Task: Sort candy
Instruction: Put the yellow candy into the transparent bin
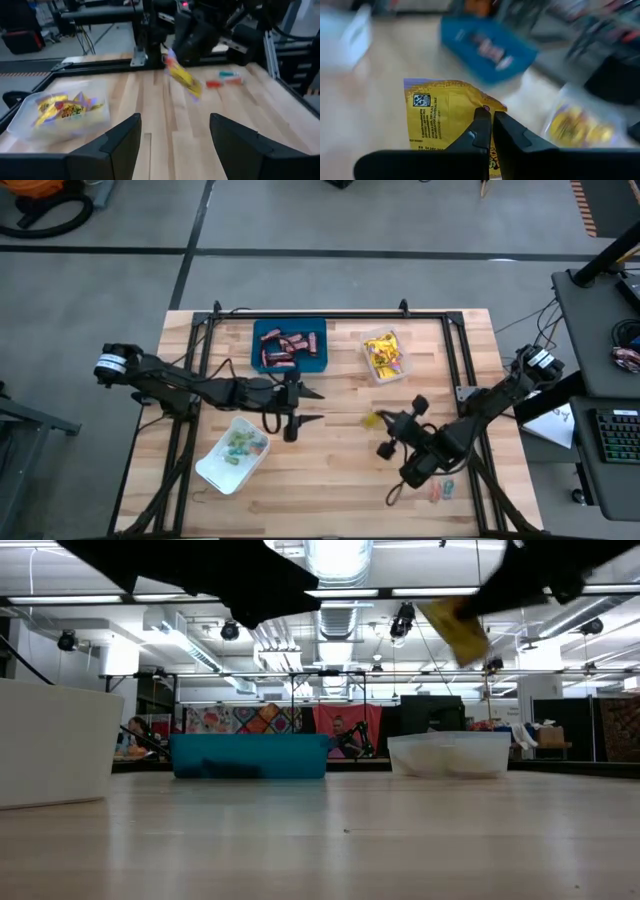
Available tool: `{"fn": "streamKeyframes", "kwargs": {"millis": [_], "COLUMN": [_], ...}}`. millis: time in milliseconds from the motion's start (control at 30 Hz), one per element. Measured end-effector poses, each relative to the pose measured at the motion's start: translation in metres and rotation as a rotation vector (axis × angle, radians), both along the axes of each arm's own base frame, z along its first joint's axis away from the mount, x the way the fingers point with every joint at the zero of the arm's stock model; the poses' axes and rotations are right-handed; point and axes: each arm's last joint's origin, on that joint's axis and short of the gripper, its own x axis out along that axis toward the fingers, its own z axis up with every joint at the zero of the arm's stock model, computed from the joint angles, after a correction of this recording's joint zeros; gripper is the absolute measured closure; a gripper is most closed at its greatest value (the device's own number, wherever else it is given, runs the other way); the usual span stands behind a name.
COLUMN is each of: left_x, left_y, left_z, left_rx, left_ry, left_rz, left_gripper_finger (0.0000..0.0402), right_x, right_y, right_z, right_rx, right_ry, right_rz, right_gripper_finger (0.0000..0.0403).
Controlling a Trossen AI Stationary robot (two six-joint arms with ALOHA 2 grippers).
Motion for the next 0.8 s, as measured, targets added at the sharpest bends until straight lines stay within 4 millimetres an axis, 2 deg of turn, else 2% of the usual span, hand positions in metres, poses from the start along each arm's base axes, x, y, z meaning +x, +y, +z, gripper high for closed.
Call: {"fn": "streamKeyframes", "kwargs": {"millis": [100, 233, 433, 567, 800], "left_x": [-0.003, -0.001, 0.024, 0.038, 0.054], "left_y": [0.0, 0.0, -0.003, -0.005, -0.006], "left_z": [-0.004, -0.004, -0.015, -0.026, -0.029], "left_rx": [-0.022, -0.044, -0.045, -0.04, -0.06], "left_ry": [-0.047, -0.09, -0.114, -0.124, -0.191], "left_rz": [0.003, 0.007, 0.009, 0.041, 0.048], "left_gripper_finger": [0.0183, 0.0183, 0.0183, 0.0183, 0.0183], "right_x": [0.009, 0.027, 0.053, 0.059, 0.06], "right_y": [-0.006, -0.015, -0.028, -0.031, -0.032], "right_z": [0.007, 0.014, 0.029, 0.035, 0.036], "right_rx": [-0.088, -0.117, -0.07, -0.1, -0.112], "right_ry": [-0.122, -0.177, -0.188, -0.19, -0.182], "right_rz": [-0.077, -0.127, -0.075, -0.062, -0.06], "right_gripper_finger": [0.0394, 0.0394, 0.0394, 0.0394, 0.0394]}}
